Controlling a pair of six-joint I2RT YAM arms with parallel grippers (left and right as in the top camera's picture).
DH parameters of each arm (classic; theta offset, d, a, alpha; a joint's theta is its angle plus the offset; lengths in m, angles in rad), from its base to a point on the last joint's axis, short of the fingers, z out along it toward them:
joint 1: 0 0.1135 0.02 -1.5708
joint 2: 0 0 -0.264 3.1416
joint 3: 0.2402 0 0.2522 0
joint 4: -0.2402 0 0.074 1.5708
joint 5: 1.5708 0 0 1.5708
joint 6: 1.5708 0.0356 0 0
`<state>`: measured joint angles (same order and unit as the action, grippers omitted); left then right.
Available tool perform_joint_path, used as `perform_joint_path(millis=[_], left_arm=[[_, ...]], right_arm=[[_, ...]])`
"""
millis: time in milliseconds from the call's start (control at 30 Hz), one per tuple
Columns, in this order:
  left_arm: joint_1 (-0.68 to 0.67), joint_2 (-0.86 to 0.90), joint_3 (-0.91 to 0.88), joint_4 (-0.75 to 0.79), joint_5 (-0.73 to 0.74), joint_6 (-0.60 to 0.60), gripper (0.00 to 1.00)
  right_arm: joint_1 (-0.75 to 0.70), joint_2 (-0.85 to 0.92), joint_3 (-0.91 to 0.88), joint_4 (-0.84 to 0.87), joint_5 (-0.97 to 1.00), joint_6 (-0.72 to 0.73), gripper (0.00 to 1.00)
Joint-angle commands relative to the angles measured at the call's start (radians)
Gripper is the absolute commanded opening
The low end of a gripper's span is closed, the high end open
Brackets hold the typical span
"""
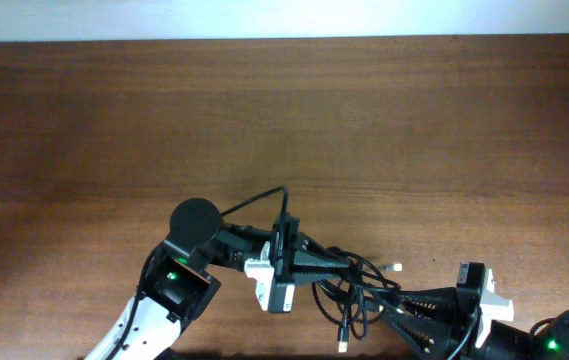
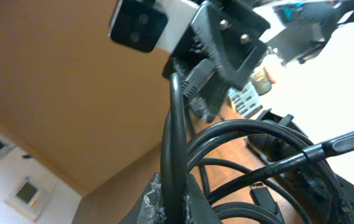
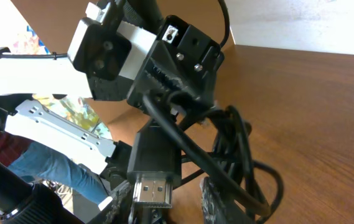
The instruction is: Untangle cables
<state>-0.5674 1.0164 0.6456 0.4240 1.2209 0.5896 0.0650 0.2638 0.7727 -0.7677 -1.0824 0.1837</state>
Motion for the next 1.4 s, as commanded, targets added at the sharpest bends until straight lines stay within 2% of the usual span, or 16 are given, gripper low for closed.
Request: perform_joint_path(millis=[0, 233, 433, 633, 733, 867, 967, 1033, 1100, 1267, 1367], left_arm=[[-0.002, -0.003, 0.022, 0.010, 0.121, -0.021, 0.00], [-0.002, -0.003, 0.022, 0.010, 0.152, -0.021, 0.00], [-0.001, -0.003, 0.022, 0.010, 0.152, -0.021, 0.00], [-0.001, -0.003, 0.022, 0.010, 0.171, -0.021, 0.00], [-0.002, -0.003, 0.022, 0.010, 0.197, -0.021, 0.00], [-0.002, -0.003, 0.022, 0.010, 0.205, -0.021, 0.00], [-0.002, -0.003, 0.022, 0.010, 0.204, -0.021, 0.00], [-0.002, -0.003, 0.022, 0.010, 0.204, -0.021, 0.00], [-0.002, -0.003, 0.022, 0.010, 0.204, -0.021, 0.00], [-0.002, -0.003, 0.022, 0.010, 0.204, -0.021, 0.00], [-0.002, -0.003, 0.022, 0.010, 0.203, -0.021, 0.00]], right_arm=[[-0.006, 0.004, 0.011, 0.000, 0.021, -0.004, 0.32], [-0.006, 0.004, 0.011, 0.000, 0.054, -0.019, 0.38], [-0.006, 0.004, 0.011, -0.003, 0.147, -0.019, 0.47], [-0.006, 0.004, 0.011, 0.000, 0.186, -0.030, 0.50], [-0.006, 0.004, 0.011, 0.019, 0.186, -0.030, 0.56], [-0.006, 0.004, 0.011, 0.035, 0.185, -0.030, 0.57], [-0.006, 0.004, 0.011, 0.037, 0.171, -0.030, 0.53], [-0.006, 0.004, 0.011, 0.041, 0.147, -0.030, 0.37], [-0.006, 0.004, 0.011, 0.060, 0.105, -0.030, 0.30], [-0.006, 0.004, 0.011, 0.077, 0.068, -0.031, 0.31], [-0.006, 0.004, 0.011, 0.077, 0.063, -0.044, 0.36]])
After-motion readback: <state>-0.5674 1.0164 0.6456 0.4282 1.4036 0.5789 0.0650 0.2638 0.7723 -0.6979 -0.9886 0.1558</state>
